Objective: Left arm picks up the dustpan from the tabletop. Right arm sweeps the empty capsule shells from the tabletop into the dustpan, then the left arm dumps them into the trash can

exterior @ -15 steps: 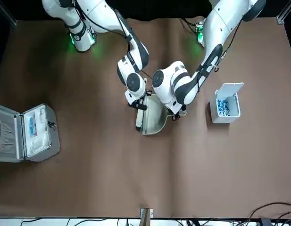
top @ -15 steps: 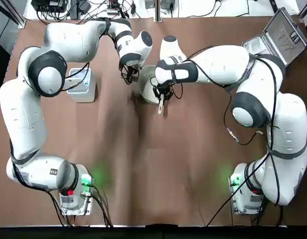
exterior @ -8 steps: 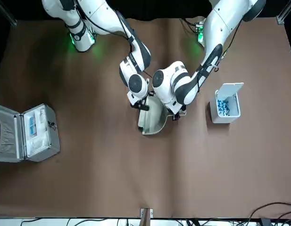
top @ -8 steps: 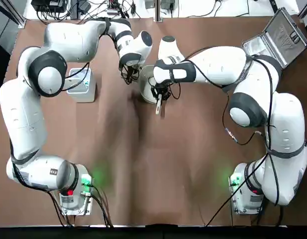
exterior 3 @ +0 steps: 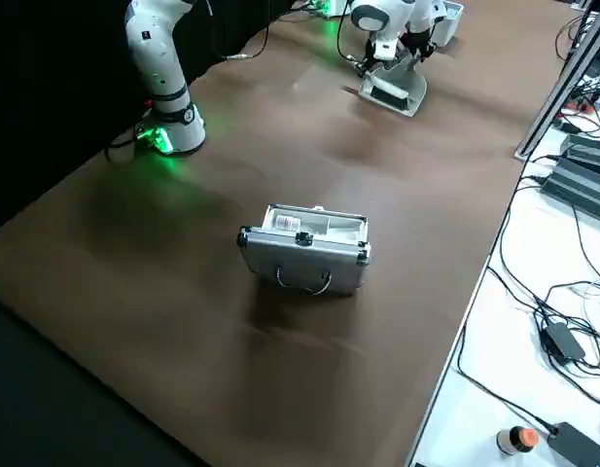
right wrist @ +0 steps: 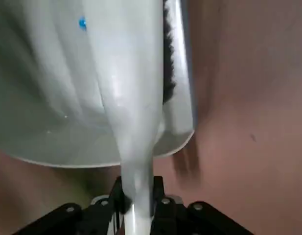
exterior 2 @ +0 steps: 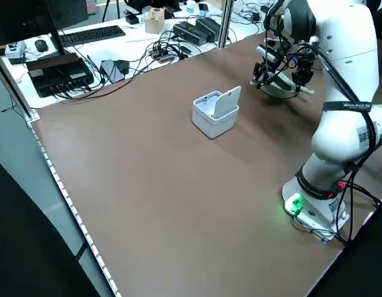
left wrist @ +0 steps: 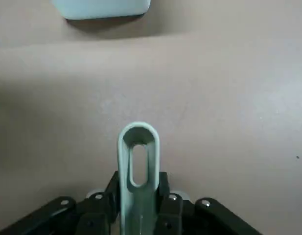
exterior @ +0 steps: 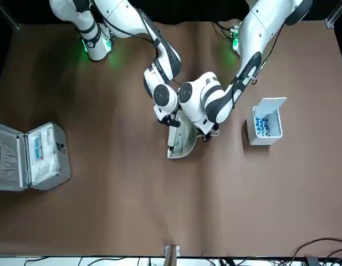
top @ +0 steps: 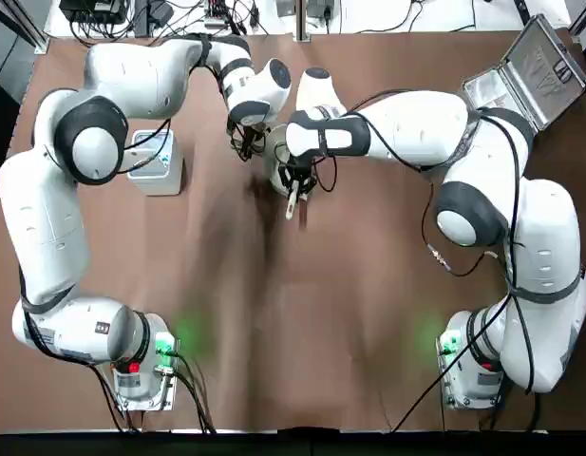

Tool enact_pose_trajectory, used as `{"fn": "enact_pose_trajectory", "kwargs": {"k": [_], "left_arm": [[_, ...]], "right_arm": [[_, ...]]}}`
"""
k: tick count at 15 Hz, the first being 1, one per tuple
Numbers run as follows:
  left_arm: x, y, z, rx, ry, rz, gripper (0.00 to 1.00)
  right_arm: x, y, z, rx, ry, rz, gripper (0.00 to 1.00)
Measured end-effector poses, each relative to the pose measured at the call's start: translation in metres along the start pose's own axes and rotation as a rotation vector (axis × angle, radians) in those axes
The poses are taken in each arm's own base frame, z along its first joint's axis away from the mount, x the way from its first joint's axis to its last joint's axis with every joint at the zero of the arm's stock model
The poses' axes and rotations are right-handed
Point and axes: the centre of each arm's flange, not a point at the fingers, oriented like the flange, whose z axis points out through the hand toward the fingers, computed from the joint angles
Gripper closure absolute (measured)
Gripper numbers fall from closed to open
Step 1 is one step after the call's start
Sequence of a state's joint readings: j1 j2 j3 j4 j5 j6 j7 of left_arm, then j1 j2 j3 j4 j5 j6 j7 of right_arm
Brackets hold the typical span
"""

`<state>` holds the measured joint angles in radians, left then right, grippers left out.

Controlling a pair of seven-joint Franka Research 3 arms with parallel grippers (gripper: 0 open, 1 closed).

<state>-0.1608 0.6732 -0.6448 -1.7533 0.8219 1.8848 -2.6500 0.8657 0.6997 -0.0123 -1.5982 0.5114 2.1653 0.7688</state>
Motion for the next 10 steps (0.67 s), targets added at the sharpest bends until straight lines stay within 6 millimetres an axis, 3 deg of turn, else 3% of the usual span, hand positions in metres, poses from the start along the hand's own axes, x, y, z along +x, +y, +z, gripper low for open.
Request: {"fn": "enact_pose_trajectory", "kwargs": {"k": [4, 10], "left_arm": [[0.000, 0.000, 0.000, 0.000, 0.000, 0.000, 0.67], [0.000, 0.000, 0.000, 0.000, 0.000, 0.000, 0.67]], "right_arm": [[0.001, -0.004, 0.001, 0.043, -0.035, 0.024, 0.74], [0.037, 0.018, -0.024, 0.119, -0.152, -0.019, 0.74]]}}
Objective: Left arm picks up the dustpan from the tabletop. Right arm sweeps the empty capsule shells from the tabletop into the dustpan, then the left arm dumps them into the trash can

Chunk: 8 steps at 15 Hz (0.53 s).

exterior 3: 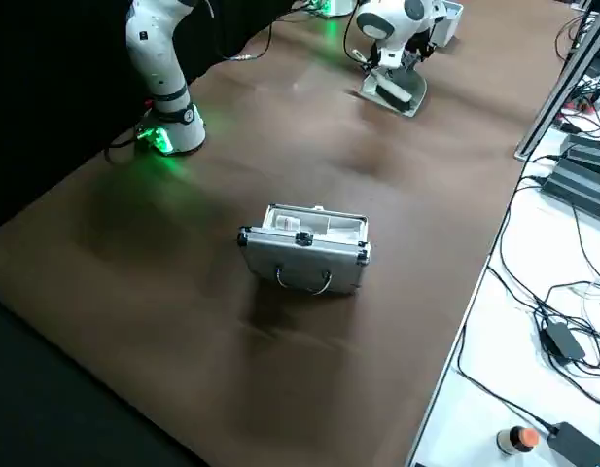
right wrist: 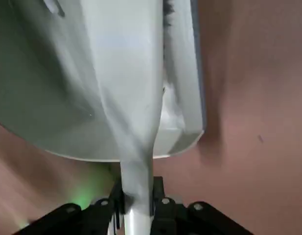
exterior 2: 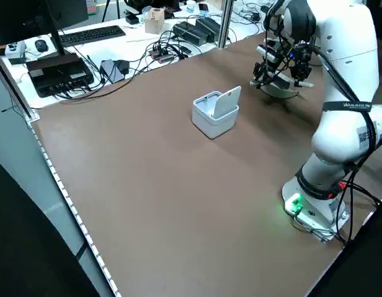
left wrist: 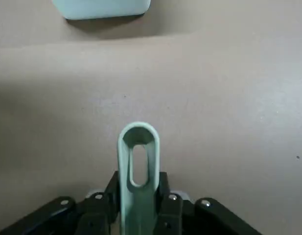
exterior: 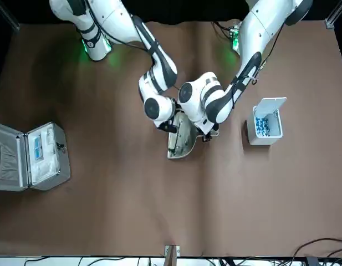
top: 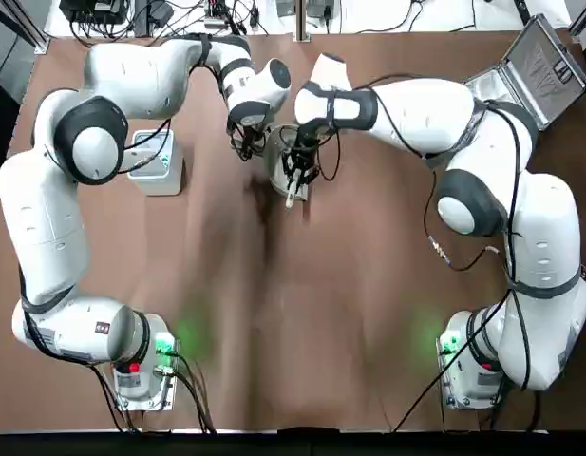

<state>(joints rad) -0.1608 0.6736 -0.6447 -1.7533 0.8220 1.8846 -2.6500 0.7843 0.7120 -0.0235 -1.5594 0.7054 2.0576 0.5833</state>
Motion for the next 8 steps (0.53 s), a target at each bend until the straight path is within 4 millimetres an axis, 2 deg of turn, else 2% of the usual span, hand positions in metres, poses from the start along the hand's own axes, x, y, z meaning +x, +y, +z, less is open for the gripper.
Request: {"fn": "enact_pose_trajectory", "kwargs": {"k": [4, 8], "left_arm": [[0.0000, 0.0000, 0.0000, 0.000, 0.000, 0.000, 0.67], [0.0000, 0.0001, 0.0000, 0.000, 0.000, 0.000, 0.67]], "right_arm": [[0.0075, 0.0096, -0.0085, 0.013, -0.061, -0.071, 0.74], [0.0040, 0.0060, -0.0062, 0.064, -0.097, -0.122, 0.74]]}}
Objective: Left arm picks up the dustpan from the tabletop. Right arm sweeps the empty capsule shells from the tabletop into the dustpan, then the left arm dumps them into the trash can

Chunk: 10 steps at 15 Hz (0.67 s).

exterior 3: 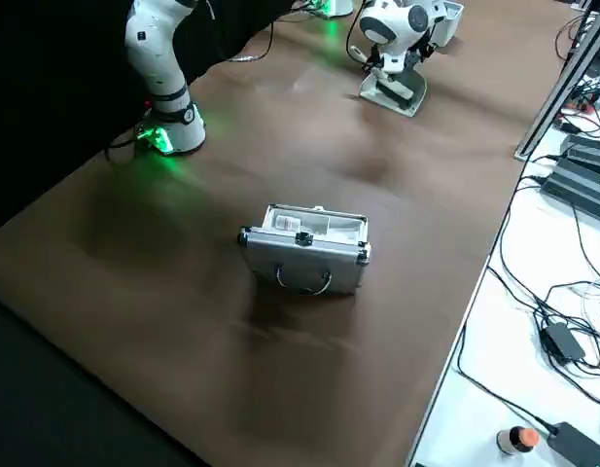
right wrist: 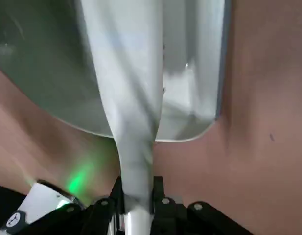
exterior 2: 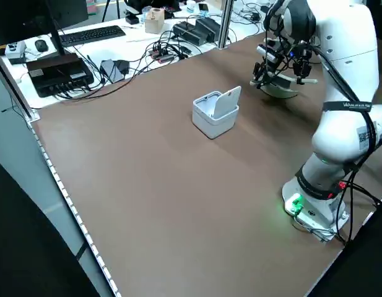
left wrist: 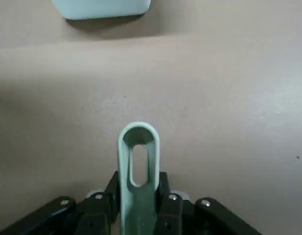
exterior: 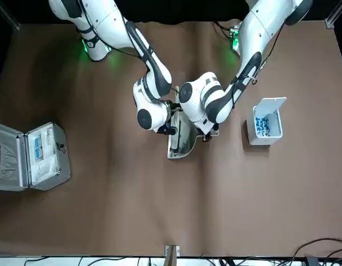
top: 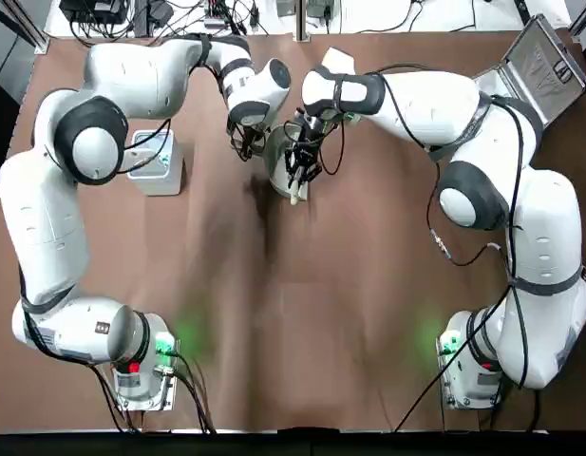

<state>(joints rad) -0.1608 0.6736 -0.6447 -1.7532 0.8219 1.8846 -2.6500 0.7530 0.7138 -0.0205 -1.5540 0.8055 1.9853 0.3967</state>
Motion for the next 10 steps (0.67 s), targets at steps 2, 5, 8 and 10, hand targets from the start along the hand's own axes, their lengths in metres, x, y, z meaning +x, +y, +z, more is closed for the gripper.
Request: {"fn": "enact_pose_trajectory", "kwargs": {"k": [2, 5, 8, 10], "left_arm": [[0.000, 0.000, 0.000, 0.000, 0.000, 0.000, 0.67], [0.000, 0.001, 0.000, 0.000, -0.001, -0.002, 0.67], [0.001, 0.002, 0.000, -0.001, -0.001, -0.004, 0.67], [0.001, 0.004, 0.000, 0.000, -0.003, -0.008, 0.67]], "right_arm": [[0.000, 0.000, 0.000, 0.007, -0.004, -0.013, 0.74], [0.003, 0.004, -0.005, 0.032, -0.032, -0.014, 0.74], [0.009, 0.016, -0.017, 0.087, -0.102, -0.026, 0.74], [0.017, 0.027, -0.029, 0.119, -0.126, -0.030, 0.74]]}}
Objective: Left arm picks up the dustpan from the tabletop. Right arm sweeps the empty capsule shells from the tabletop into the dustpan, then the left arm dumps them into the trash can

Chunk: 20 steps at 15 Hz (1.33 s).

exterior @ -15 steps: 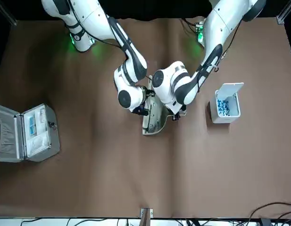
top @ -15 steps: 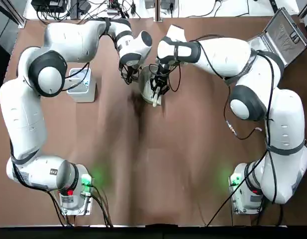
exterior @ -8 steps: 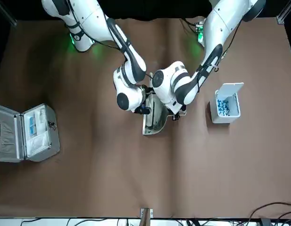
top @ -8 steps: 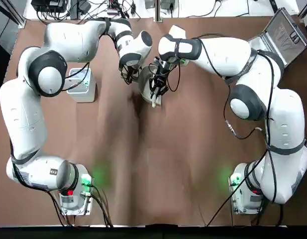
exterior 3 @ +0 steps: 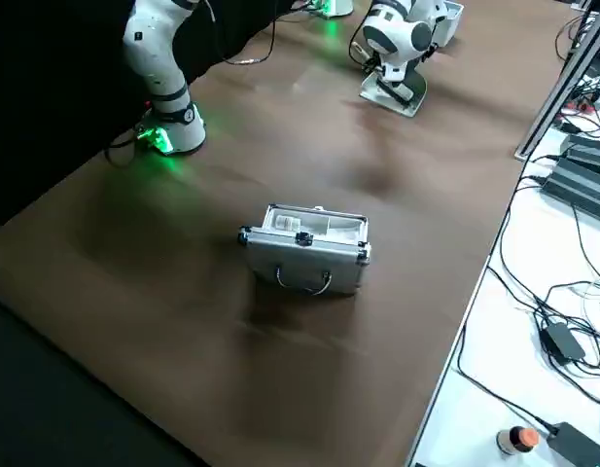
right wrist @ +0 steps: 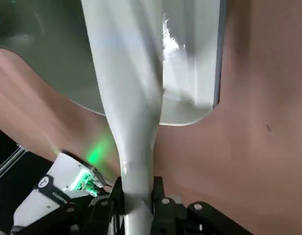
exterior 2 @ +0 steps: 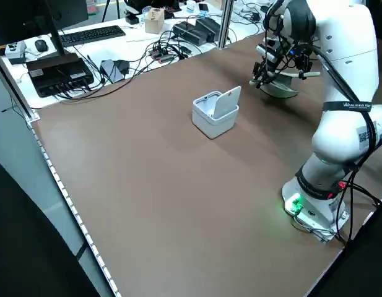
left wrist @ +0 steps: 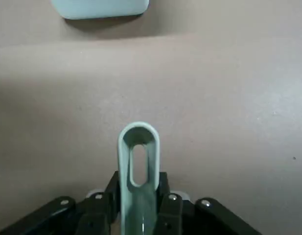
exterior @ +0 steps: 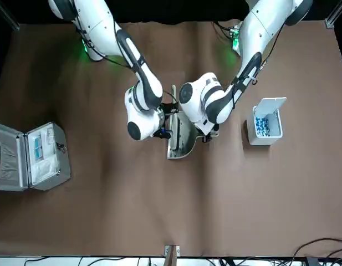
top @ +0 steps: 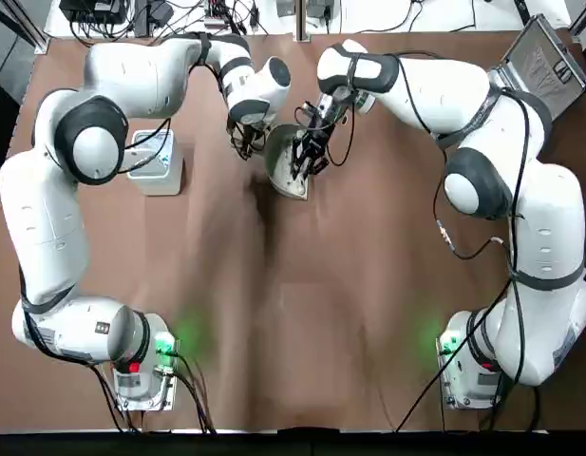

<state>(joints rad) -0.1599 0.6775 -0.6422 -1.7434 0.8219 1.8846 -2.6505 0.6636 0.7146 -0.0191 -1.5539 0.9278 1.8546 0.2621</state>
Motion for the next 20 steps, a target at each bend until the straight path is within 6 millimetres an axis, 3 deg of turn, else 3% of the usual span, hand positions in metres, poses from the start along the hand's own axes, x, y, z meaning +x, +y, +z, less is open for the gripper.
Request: {"fn": "enact_pose_trajectory", "kwargs": {"k": [8, 13, 17, 20], "left_arm": [[0.000, 0.004, 0.005, 0.008, -0.003, -0.022, 0.67], [0.002, 0.010, 0.004, 0.007, -0.009, -0.036, 0.67], [0.006, 0.014, 0.005, 0.009, -0.011, -0.045, 0.67], [0.012, 0.020, 0.006, 0.008, -0.021, -0.060, 0.67]], "right_arm": [[-0.002, -0.003, -0.006, 0.062, -0.036, -0.024, 0.74], [-0.001, -0.001, -0.030, 0.083, -0.074, -0.028, 0.74], [-0.013, -0.011, -0.069, 0.112, -0.072, -0.061, 0.74], [-0.035, -0.016, -0.124, 0.073, -0.015, -0.112, 0.74]]}}
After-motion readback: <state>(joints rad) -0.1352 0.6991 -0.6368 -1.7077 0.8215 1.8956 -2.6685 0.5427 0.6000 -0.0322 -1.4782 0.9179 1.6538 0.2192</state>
